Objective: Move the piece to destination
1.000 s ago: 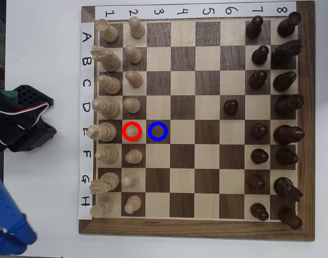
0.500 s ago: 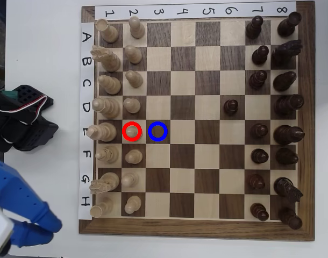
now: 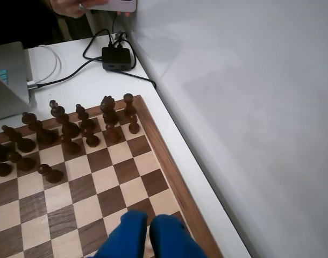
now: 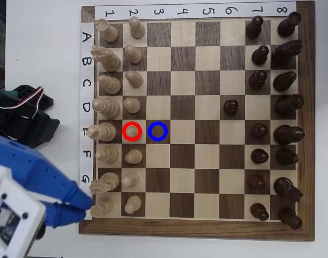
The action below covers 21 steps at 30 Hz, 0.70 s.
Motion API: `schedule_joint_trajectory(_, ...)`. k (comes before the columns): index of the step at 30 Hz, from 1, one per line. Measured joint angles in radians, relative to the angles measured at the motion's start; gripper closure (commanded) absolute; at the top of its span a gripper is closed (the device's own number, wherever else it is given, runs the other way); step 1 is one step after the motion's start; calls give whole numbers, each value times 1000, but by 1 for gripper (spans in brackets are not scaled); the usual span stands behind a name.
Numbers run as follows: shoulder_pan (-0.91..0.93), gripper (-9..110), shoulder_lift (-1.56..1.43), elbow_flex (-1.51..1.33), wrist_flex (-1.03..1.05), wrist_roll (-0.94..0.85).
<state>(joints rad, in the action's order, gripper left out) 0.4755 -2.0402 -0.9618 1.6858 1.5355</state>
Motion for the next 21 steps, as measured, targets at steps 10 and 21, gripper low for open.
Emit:
schedule_joint_trajectory(10,-91,101,2,-69,0,32)
schedule_joint_trajectory(21,-161,101,2,-247,0,40)
